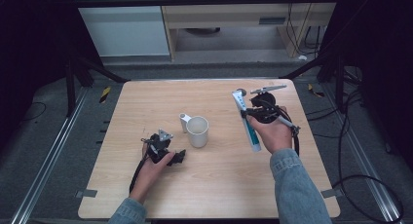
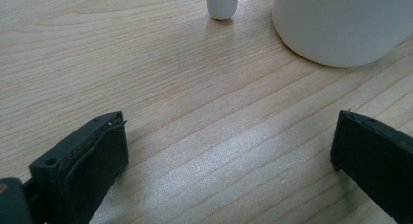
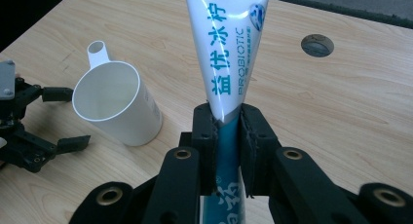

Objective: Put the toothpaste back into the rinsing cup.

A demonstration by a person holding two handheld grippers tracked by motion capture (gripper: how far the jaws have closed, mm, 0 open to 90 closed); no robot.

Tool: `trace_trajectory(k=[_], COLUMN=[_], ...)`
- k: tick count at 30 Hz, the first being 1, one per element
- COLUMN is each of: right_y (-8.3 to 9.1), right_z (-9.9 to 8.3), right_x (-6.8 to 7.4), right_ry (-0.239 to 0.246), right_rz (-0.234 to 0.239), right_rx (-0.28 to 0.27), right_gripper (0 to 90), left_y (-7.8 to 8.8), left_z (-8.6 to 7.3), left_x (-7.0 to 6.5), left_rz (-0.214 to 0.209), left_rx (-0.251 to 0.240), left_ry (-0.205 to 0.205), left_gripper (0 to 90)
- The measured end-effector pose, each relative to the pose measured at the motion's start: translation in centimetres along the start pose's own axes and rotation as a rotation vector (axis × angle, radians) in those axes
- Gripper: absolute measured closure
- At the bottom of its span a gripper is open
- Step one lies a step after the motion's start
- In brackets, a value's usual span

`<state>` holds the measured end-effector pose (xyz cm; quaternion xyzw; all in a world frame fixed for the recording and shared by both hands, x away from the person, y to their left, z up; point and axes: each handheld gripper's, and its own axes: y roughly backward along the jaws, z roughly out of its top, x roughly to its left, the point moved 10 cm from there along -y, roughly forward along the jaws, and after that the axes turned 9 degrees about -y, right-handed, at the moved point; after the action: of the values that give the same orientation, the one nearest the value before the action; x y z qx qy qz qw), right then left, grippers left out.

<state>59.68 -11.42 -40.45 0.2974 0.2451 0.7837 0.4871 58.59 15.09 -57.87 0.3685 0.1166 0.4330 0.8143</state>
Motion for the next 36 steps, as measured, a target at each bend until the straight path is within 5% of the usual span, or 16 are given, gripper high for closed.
trace_trajectory(k=[36], right_y=[-2.3], right_z=[2.8], right_x=[3.9], right_ry=[-0.008], right_rz=[0.084], right_rx=[-0.122], right_gripper=[78.5], left_y=[-0.1], left_z=[0.1], left_x=[-0.1], left_rz=[0.004], left_rx=[0.001], left_ry=[0.003], left_gripper=[0.0])
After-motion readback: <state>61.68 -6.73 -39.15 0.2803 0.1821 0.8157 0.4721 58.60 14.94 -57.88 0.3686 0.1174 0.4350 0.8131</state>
